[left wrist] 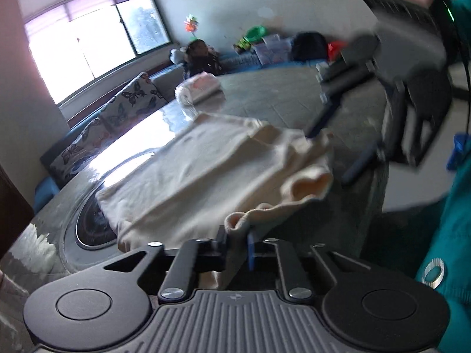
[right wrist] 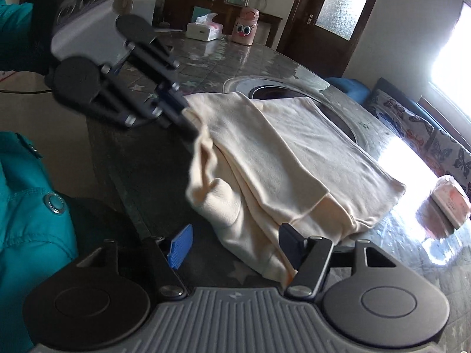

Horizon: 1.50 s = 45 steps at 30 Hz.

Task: Fold clothes

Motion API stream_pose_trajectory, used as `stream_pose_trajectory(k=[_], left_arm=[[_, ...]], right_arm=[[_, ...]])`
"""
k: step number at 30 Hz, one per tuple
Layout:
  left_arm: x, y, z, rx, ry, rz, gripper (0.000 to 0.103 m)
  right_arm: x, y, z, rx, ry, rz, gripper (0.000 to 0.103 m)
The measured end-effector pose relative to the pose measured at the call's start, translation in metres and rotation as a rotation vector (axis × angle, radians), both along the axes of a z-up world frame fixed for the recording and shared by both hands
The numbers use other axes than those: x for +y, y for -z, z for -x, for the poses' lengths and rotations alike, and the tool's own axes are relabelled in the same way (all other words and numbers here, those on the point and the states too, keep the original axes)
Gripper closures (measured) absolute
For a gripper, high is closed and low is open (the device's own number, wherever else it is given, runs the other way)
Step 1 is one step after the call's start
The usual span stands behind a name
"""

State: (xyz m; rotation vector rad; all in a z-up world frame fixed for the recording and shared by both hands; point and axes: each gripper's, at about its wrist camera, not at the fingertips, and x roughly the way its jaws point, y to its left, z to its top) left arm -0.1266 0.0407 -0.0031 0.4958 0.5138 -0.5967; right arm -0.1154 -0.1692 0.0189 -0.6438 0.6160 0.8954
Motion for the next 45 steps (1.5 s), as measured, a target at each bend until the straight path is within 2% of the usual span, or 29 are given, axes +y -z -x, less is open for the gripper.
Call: stream_pose_trajectory(k=[3, 5, 8, 9, 10, 11, 15, 18, 23, 25, 28, 35, 42, 45], left_arm=[[0.005, -0.011, -0.017, 0.003, -0.027, 0.064, 0.094], [0.008, -0.015, -0.027, 0.014, -0.044, 0.104, 0.094], [0.009, -0.015, -0.038, 0.026, -0.056, 0.126, 0.093], [0.009, -0.014, -0.038, 0.027, -0.057, 0.123, 0.091], [0.01, -0.012, -0.035, 0.031, -0.054, 0.118, 0.089], [0.011, -0.01, -0.032, 0.032, -0.053, 0.111, 0.088], [0.017, -0.003, -0.019, 0.011, -0.061, 0.055, 0.059], [0.021, 0.005, -0.011, -0.005, -0.055, -0.006, 0.057], [0.027, 0.018, -0.007, -0.037, -0.048, -0.101, 0.06], [0.031, 0.019, -0.009, -0.039, -0.045, -0.114, 0.077], [0.037, 0.015, -0.01, -0.022, -0.042, -0.089, 0.091], [0.041, -0.011, 0.012, 0.001, -0.006, 0.005, 0.094], [0.042, -0.048, 0.066, 0.067, 0.055, 0.088, 0.094], [0.041, -0.058, 0.069, 0.06, 0.043, 0.11, 0.094]], right_arm=[[0.004, 0.003, -0.006, -0.025, -0.001, -0.014, 0.037], [0.007, 0.003, -0.013, -0.023, 0.012, -0.047, 0.041], [0.011, 0.0, -0.031, 0.03, 0.053, -0.119, 0.059], [0.012, -0.002, -0.038, 0.063, 0.07, -0.14, 0.075], [0.011, -0.004, -0.045, 0.091, 0.092, -0.159, 0.083], [0.01, -0.006, -0.051, 0.118, 0.115, -0.177, 0.084], [0.005, -0.015, -0.066, 0.173, 0.149, -0.226, 0.091], [0.003, -0.021, -0.071, 0.181, 0.161, -0.248, 0.092], [0.001, -0.025, -0.073, 0.18, 0.177, -0.275, 0.093], [0.0, -0.026, -0.068, 0.173, 0.178, -0.283, 0.094], [-0.002, -0.027, -0.062, 0.161, 0.179, -0.296, 0.095], [-0.011, -0.046, -0.04, 0.116, 0.143, -0.333, 0.095], [-0.036, -0.082, 0.006, 0.157, 0.079, -0.304, 0.095], [-0.038, -0.093, 0.008, 0.165, 0.072, -0.302, 0.095]])
